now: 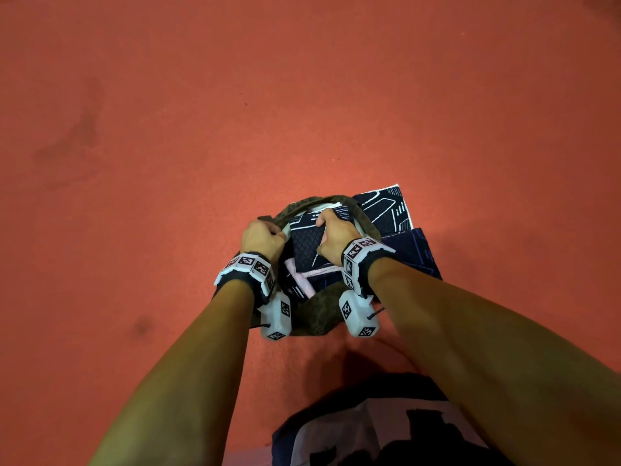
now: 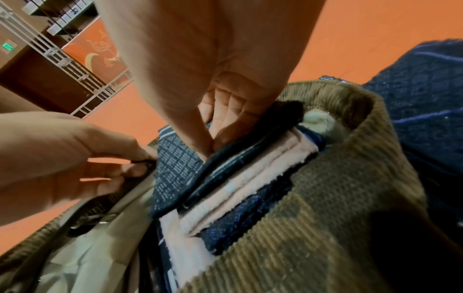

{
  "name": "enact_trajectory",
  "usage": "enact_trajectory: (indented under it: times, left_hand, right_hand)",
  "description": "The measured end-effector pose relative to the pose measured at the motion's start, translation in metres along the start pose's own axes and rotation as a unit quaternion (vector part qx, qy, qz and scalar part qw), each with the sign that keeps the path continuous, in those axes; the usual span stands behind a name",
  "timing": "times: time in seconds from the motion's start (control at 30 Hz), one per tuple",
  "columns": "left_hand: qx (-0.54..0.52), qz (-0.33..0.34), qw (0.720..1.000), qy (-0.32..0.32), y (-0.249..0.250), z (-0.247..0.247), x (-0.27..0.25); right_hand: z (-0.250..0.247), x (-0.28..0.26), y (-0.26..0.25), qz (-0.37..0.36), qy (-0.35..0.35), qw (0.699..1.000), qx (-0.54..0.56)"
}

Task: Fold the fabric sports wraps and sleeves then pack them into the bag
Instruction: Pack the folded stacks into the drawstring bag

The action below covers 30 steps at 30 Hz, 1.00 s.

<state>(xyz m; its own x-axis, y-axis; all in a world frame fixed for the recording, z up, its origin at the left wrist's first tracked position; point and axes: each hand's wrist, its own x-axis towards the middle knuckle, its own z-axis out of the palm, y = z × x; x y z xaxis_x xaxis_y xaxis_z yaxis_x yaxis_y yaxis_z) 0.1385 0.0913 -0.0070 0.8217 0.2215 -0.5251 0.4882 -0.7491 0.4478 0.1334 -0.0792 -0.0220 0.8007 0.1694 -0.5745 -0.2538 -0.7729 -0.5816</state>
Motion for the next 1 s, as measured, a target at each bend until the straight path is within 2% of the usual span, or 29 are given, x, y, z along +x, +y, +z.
enact_trajectory:
  times: [0.17, 0.43, 0.6, 0.67, 0.77, 0.9, 1.0]
  left_hand:
    - [-0.111, -0.057, 0.99, 0.062, 0.007, -0.01, -0.002]
    - [-0.183, -0.05, 0.971, 0.146, 0.014, -0.044, -0.019]
    - [-0.216, -0.051, 0.96, 0.172, 0.003, -0.051, -0.031]
    - [-0.217, -0.059, 0.96, 0.166, -0.005, -0.049, -0.031]
    - [-0.194, -0.055, 0.97, 0.133, -0.01, -0.041, -0.03]
    - [-0.126, -0.026, 0.989, 0.071, -0.01, -0.02, -0.028]
    - [-0.081, 0.002, 0.994, 0.068, -0.003, -0.009, -0.027]
  right_hand:
    - [-0.001, -0.001, 0.002, 0.003, -0.001, 1.0, 0.003]
    - [0.009, -0.009, -0.018, 0.016, -0.037, 0.999, -0.008]
    - [0.01, -0.018, -0.03, 0.011, -0.066, 0.997, -0.035]
    - [0.008, -0.019, -0.032, 0.007, -0.069, 0.998, -0.004]
    - [-0.003, -0.02, -0.031, 0.018, -0.003, 0.996, 0.09]
    - [-0.025, -0.023, -0.023, 0.033, 0.117, 0.991, 0.062]
    - [-0.03, -0.021, -0.013, 0.052, 0.14, 0.988, 0.036]
